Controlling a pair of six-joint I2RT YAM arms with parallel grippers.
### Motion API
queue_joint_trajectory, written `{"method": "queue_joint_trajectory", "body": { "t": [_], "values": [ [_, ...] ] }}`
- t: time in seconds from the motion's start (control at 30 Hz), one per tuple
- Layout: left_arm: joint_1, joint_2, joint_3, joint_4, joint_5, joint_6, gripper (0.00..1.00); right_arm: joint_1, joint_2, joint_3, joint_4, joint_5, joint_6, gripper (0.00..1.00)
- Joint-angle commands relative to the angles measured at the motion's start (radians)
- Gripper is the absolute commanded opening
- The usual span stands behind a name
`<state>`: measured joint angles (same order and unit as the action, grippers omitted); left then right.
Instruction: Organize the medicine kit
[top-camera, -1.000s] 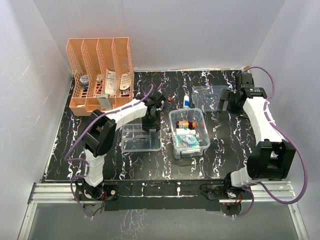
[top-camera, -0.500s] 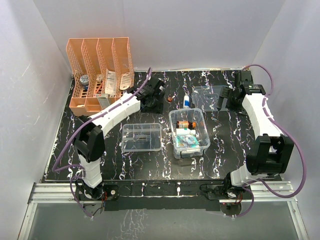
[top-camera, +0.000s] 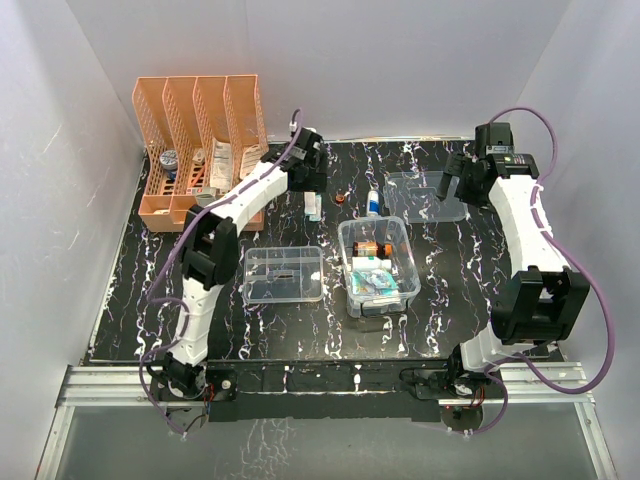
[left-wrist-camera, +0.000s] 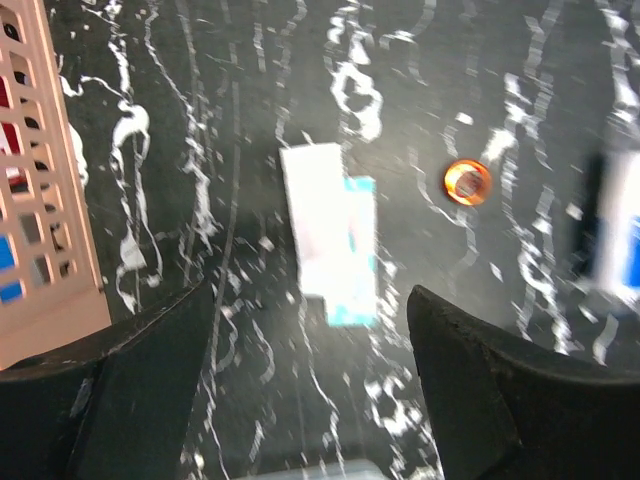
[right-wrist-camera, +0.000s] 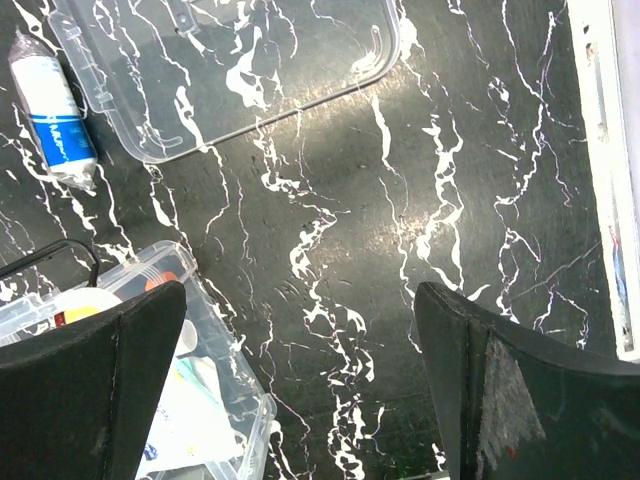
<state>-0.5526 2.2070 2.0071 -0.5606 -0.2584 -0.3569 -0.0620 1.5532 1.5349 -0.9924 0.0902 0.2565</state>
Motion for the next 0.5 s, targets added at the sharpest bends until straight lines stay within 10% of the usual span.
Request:
{"method": "queue_joint_trajectory", "body": {
  "t": [0.0, 0.47],
  "values": [
    [0.065, 0.078, 0.105, 0.023, 0.047, 0.034, 0.77, -0.007, -0.047, 0.034, -0.018, 0.035, 0.030, 0.98],
    [0.085, 0.235, 0.272, -0.021, 0.149, -0.001, 0.77, -0.007, -0.057, 0.030, -0.031, 0.059, 0.058, 0.98]
  ]
}}
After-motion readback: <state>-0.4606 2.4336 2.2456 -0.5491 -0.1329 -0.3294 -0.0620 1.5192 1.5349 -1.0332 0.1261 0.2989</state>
